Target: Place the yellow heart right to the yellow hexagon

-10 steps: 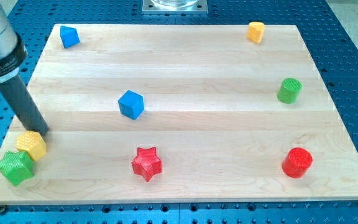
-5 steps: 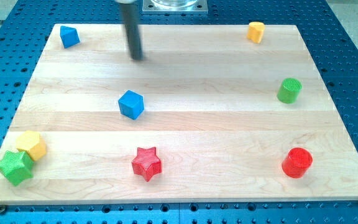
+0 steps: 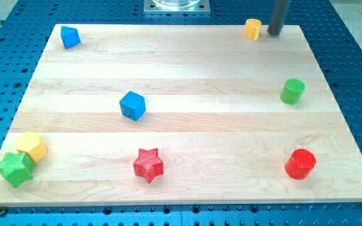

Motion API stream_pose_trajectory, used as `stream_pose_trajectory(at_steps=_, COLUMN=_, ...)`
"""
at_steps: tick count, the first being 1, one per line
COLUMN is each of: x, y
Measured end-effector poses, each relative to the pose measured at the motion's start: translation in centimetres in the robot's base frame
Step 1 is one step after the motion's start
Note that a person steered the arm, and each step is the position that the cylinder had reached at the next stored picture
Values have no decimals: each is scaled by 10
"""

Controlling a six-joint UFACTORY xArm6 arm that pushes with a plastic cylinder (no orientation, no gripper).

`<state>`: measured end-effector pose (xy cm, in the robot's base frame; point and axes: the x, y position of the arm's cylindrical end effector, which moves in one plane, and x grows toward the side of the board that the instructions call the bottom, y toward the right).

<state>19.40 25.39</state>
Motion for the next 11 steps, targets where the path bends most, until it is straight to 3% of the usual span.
stream_pose_trajectory(at_steps=1, x=-1, y=-52)
stream_pose_trajectory(at_steps=2, x=19, y=-149)
stream_pose_trajectory(at_steps=3, x=104, y=-211)
stream_pose_trajectory(at_steps=5, x=1, y=-178)
stream_pose_trajectory(at_steps=6, x=6, y=-112)
stream_pose_trajectory(at_steps=7, x=53, y=-115)
stream_pose_trajectory(at_steps=8, x=118, y=-239)
stream_pose_trajectory(at_steps=9, x=162, y=-319)
stream_pose_trajectory(at_steps=10, x=121, y=-302)
stream_pose_trajectory(at_steps=11, x=135, y=-356)
